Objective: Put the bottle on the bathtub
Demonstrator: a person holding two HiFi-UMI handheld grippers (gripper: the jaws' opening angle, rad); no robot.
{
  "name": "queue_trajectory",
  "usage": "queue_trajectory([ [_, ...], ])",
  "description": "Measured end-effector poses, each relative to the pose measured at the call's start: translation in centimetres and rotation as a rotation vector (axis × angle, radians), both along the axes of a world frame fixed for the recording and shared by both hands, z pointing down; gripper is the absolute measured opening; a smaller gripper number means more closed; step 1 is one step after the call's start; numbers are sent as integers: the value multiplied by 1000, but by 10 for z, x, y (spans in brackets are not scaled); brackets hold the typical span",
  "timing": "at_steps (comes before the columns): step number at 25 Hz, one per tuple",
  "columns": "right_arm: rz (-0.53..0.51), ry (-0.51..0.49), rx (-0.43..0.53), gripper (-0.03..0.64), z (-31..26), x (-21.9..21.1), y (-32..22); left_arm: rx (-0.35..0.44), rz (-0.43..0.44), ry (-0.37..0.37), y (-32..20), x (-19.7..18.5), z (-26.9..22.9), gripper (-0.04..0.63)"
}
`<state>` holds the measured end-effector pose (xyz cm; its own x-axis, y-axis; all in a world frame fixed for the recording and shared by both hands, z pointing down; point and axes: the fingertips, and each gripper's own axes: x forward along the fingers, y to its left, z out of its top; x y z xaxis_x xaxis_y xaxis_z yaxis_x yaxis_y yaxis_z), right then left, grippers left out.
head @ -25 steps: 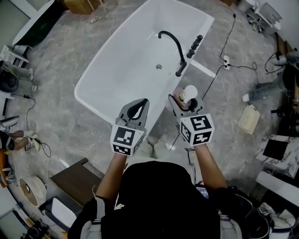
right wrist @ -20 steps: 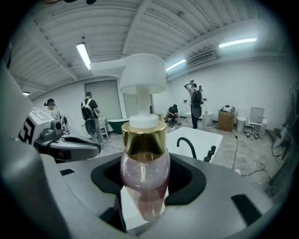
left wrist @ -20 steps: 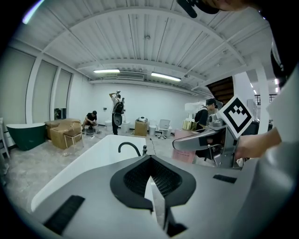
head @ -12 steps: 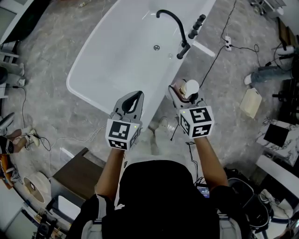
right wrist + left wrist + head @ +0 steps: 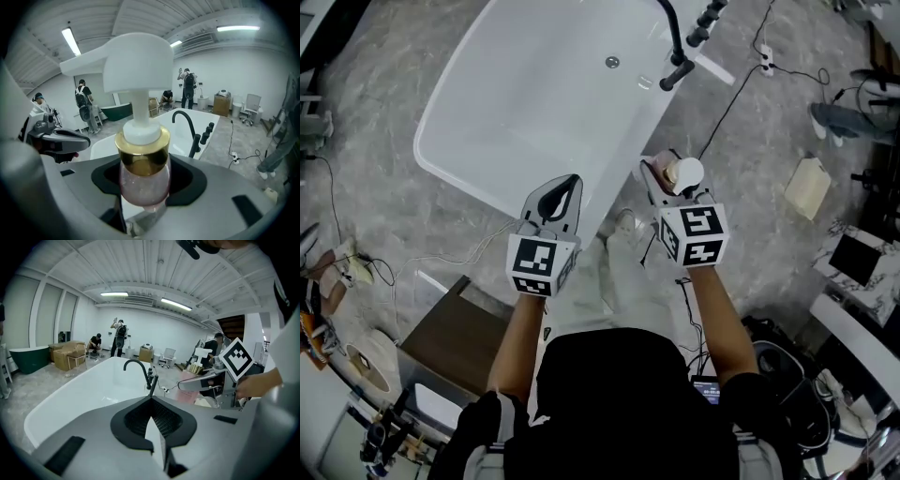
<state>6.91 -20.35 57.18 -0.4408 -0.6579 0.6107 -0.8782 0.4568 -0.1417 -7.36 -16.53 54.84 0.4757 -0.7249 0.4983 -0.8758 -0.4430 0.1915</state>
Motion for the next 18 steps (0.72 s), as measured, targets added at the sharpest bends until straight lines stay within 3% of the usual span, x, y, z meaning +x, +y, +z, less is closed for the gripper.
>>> queue_trajectory([
  [18, -69, 65, -74, 232, 112, -19, -8, -113, 8, 4, 11, -3, 89, 12],
])
